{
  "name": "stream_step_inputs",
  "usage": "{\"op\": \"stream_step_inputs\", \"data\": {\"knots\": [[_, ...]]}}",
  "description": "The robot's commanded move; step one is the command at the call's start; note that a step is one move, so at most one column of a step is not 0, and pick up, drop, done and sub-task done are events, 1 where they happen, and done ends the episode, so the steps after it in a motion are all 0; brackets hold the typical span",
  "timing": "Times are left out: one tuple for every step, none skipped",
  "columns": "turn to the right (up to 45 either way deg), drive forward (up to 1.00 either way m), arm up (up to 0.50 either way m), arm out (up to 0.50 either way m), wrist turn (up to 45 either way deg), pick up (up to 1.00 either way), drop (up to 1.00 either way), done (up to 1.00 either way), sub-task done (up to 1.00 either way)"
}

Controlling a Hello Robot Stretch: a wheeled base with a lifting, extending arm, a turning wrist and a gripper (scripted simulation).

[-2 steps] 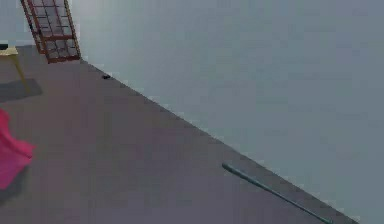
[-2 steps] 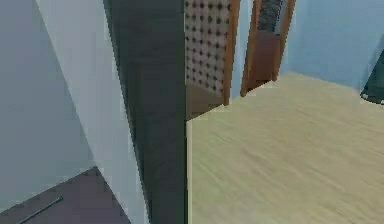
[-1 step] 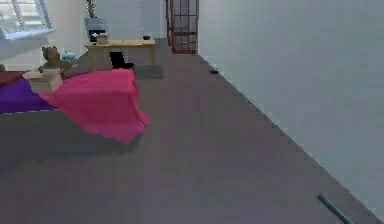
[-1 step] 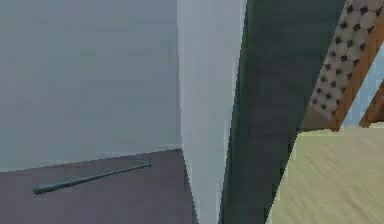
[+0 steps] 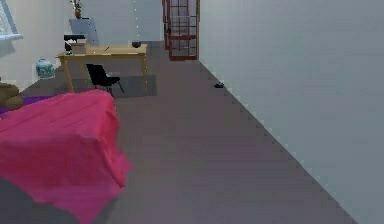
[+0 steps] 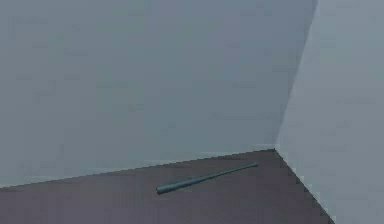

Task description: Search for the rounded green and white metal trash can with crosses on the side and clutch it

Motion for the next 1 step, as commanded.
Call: {"op": "stream_step_inputs", "data": {"knots": [[0.0,1.00,0.00,0.00,0.0,0.00,0.00,0.00,0.00]]}}
